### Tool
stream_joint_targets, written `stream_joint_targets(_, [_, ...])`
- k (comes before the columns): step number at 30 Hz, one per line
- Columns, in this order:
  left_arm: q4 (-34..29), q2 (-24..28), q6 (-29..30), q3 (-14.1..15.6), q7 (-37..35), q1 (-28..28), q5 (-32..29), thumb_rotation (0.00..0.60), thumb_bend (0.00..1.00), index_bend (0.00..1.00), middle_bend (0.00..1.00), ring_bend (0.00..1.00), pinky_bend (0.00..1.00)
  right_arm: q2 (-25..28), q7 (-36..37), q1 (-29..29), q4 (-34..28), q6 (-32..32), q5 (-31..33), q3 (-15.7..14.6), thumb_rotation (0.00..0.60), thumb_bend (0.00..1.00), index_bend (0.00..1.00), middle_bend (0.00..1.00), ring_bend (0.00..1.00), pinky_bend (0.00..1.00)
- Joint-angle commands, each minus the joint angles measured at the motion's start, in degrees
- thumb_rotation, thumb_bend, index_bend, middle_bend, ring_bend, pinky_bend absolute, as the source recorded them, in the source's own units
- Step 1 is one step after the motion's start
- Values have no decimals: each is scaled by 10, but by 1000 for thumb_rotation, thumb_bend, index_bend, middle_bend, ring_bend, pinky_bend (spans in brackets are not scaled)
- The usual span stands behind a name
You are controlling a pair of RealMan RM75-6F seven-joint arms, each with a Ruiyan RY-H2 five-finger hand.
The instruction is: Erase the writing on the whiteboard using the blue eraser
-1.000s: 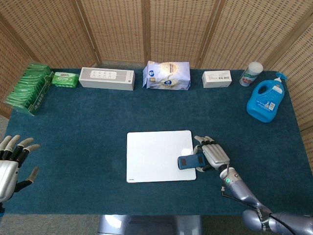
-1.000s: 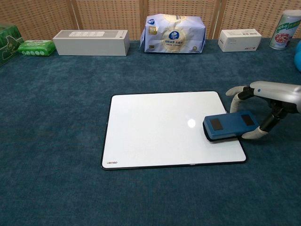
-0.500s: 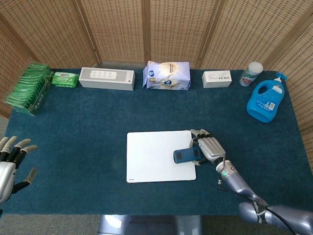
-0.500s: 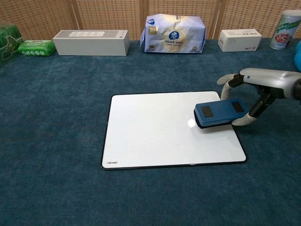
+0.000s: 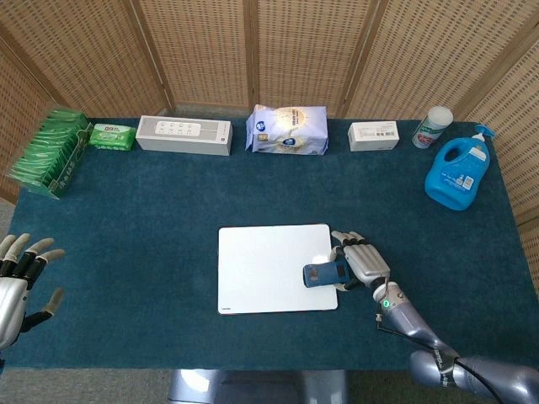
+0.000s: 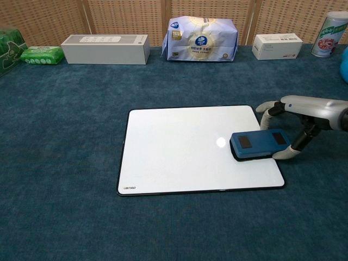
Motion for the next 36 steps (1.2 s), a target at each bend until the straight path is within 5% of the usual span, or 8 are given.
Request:
stream_joint_targets(1, [2,-3,-8,-3,-2,-7,0,600,428,252,198,37,0,9,-8,-15,-17,18,-3,-11,600,226,747,82,0,0])
stream_joint_targets(17, [8,-24,-32,-3,1,-23,-4,600,427,251,198,36,0,123,-26,-60,-128,91,-23,-14,600,224,743,85,0,0])
stream_joint_targets(29, [-2,-21,-26,2,17,-18,-5,600,427,252,198,37,0,99,22,-70,-48,59,-13,-10,600,223,723,85,0,0])
stream_joint_targets(36, [-8,-19,-24,5,25,-15,-5,600,428,251,198,37,0,89,32,-73,-18,54,-24,-9,600,228,552,65,0,0])
